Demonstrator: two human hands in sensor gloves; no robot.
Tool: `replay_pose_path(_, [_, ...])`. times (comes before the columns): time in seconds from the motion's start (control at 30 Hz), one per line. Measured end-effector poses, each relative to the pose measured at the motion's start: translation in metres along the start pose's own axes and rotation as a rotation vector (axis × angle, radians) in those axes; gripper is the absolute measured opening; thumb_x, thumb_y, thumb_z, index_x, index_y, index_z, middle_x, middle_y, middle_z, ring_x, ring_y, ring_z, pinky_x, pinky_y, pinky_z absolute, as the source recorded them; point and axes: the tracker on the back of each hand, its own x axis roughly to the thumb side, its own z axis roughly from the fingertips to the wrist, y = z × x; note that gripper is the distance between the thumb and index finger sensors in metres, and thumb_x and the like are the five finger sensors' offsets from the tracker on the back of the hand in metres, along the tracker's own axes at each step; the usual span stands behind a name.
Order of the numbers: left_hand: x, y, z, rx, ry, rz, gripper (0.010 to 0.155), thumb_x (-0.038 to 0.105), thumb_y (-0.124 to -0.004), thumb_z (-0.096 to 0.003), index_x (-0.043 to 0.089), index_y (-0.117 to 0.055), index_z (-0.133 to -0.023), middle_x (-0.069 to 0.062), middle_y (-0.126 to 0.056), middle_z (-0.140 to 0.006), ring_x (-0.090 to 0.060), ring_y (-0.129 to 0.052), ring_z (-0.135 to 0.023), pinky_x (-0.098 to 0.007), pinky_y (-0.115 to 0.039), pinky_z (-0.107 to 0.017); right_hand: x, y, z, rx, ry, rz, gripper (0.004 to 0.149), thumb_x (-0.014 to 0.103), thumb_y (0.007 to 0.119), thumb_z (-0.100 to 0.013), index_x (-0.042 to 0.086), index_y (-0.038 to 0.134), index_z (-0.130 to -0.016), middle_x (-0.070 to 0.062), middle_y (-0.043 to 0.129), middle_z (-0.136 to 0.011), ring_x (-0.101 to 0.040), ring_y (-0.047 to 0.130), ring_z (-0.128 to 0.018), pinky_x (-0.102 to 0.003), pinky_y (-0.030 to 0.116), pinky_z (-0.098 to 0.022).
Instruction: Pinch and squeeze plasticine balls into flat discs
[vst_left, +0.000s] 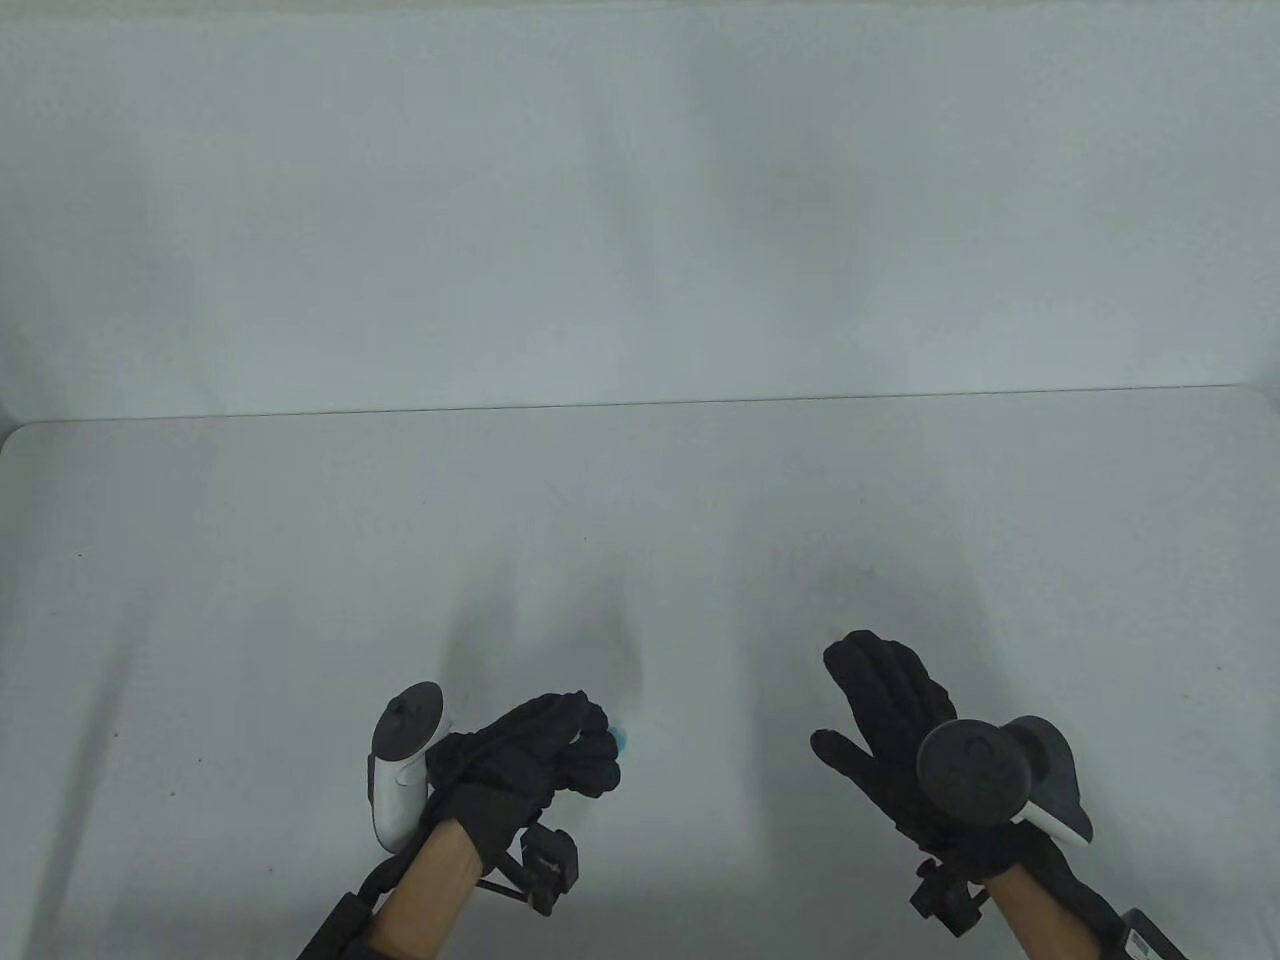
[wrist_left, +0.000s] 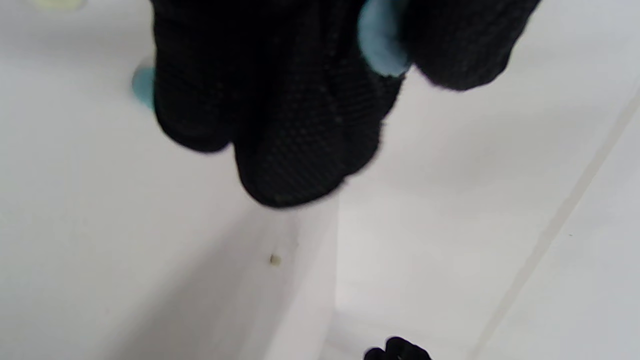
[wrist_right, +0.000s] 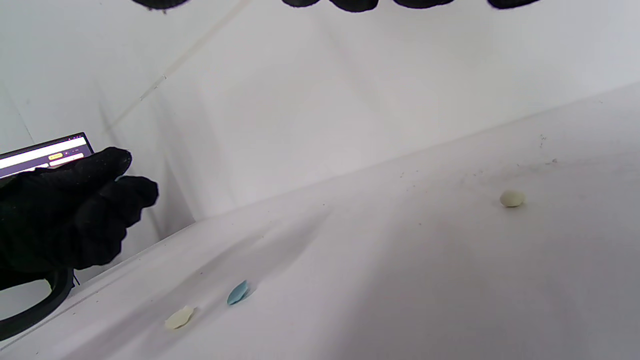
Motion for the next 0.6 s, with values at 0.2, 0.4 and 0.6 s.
replay_pose_path(0.2, [-0.005, -0.0026, -0.0023, -0.073, -0.004, 0.055, 0.087, 0.063, -0.056, -0.0538, -0.003, -0.055, -0.109, -0.026, -0.073, -0.103, -0.048, -0.085, -0.088, -0.057, -0.07, -0.066, -0.0011, -0.0008, 0.0005, 0.001, 0.001, 0.0, 0.075, 0.059, 0.05, -0.059, 0.012, 0.032, -0.116, -0.019, 0.033, -0.122, -0.055, 0.041, -0.108, -0.075, 0.049, -0.068])
replay_pose_path(0.4, [-0.0028, 0.0017, -0.0017, -0.009, 0.013, -0.01, 0.055, 0.052, -0.068, -0.0549, 0.008, -0.083, -0.085, -0.01, -0.098, -0.071, -0.029, -0.107, -0.057, -0.045, -0.085, -0.052, -0.0007, -0.0004, 0.0002, 0.007, 0.003, 0.001, 0.075, 0.059, 0.05, -0.059, 0.013, 0.032, -0.116, -0.019, 0.033, -0.122, -0.055, 0.041, -0.108, -0.075, 0.049, -0.068])
replay_pose_path(0.6, [0.0003, 0.0002, -0.0003, 0.003, 0.02, -0.054, 0.042, 0.04, -0.07, -0.0553, 0.01, -0.089, -0.077, -0.006, -0.104, -0.06, -0.022, -0.112, -0.046, -0.04, -0.09, -0.046, 0.0005, -0.0002, 0.0001, 0.009, 0.003, 0.002, 0.075, 0.059, 0.05, -0.059, 0.013, 0.033, -0.116, -0.019, 0.033, -0.122, -0.055, 0.041, -0.108, -0.075, 0.049, -0.068])
